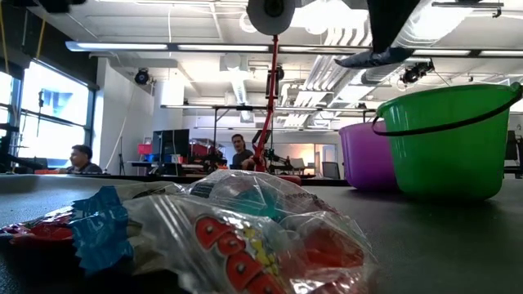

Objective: Organize candy in baskets
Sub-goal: Put the white chocolate bar into the green bucket

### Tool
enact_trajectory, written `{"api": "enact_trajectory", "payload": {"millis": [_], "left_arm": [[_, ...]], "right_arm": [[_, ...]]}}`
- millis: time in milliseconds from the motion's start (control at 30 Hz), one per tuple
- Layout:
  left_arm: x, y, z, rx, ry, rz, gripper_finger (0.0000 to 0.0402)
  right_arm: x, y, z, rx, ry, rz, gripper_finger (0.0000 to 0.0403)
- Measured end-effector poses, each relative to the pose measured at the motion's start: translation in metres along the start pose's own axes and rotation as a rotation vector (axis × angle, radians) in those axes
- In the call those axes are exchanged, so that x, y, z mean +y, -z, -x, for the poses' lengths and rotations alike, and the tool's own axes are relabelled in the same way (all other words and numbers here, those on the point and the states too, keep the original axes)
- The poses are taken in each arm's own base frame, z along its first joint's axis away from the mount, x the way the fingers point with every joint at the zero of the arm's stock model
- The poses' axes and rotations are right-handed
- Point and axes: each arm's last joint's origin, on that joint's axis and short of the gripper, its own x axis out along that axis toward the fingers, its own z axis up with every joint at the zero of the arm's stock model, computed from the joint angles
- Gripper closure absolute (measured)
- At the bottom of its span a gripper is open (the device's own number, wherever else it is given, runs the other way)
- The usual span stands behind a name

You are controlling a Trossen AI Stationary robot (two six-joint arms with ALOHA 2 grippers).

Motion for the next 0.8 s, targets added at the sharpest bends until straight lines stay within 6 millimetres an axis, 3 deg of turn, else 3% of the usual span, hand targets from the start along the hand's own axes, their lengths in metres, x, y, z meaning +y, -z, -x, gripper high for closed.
{"api": "enact_trajectory", "payload": {"millis": [300, 500, 800], "left_arm": [[0.034, -0.031, 0.005, 0.028, -0.139, -0.002, 0.0293], [0.068, -0.058, 0.016, 0.034, -0.239, 0.037, 0.0293], [0.118, -0.101, 0.027, -0.029, -0.344, 0.145, 0.0293]], "right_arm": [[-0.024, -0.024, 0.009, -0.028, -0.021, 0.129, 0.0403], [-0.060, -0.053, 0.020, -0.120, 0.008, 0.187, 0.0403], [-0.132, -0.097, 0.031, -0.218, 0.102, 0.167, 0.0403]]}}
